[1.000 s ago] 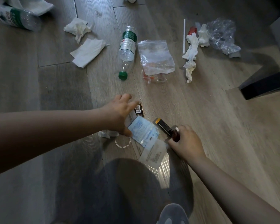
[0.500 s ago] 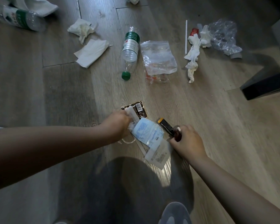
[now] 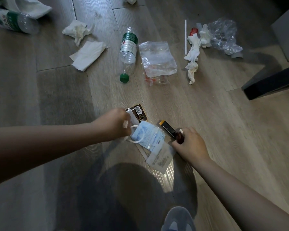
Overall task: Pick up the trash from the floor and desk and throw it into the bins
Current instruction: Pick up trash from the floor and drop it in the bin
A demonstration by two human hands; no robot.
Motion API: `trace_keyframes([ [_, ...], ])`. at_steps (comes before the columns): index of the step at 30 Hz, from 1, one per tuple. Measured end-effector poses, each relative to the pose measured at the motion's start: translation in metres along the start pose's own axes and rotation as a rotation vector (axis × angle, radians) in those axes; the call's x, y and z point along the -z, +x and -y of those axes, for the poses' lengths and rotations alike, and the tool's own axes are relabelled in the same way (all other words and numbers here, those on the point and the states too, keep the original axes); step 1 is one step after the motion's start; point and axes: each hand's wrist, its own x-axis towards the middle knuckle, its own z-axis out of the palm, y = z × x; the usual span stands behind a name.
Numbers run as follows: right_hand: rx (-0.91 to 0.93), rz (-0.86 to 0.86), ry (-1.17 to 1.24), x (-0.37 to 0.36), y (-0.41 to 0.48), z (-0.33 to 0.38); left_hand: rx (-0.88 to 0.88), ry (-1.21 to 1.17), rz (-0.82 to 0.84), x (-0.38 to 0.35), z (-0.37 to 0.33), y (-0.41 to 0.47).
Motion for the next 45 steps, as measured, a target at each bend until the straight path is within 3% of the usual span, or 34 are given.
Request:
trace_keyframes([
  [6, -0.094, -0.04, 0.108, 0.008, -0.01, -0.011, 0.166, 0.155, 0.107, -0.032, -0.03, 0.023],
  [12, -0.126, -0.057, 0.157, 0.008, -0.017, -0.019, 0.239, 0.061, 0.239, -0.067, -0.057, 0.029],
  [25, -0.152, -0.057, 0.181, 0.009, -0.015, -0.017, 0.279, 0.165, 0.065, -0.058, -0.055, 0.035],
  [32, -0.155, -0.065, 0.181, 0.01, -0.016, -0.016, 0.31, 0.179, 0.095, -0.05, -0.047, 0.038],
  [41, -0.158, -0.059, 0.18, 0.01, -0.016, -0.014, 0.184, 0.044, 0.088, -0.068, -0.072, 0.02],
  [45, -0.176, -0.06, 0.197, 0.012, -0.016, -0.013, 0.25, -0.126, 0.094, -0.058, -0.06, 0.028],
])
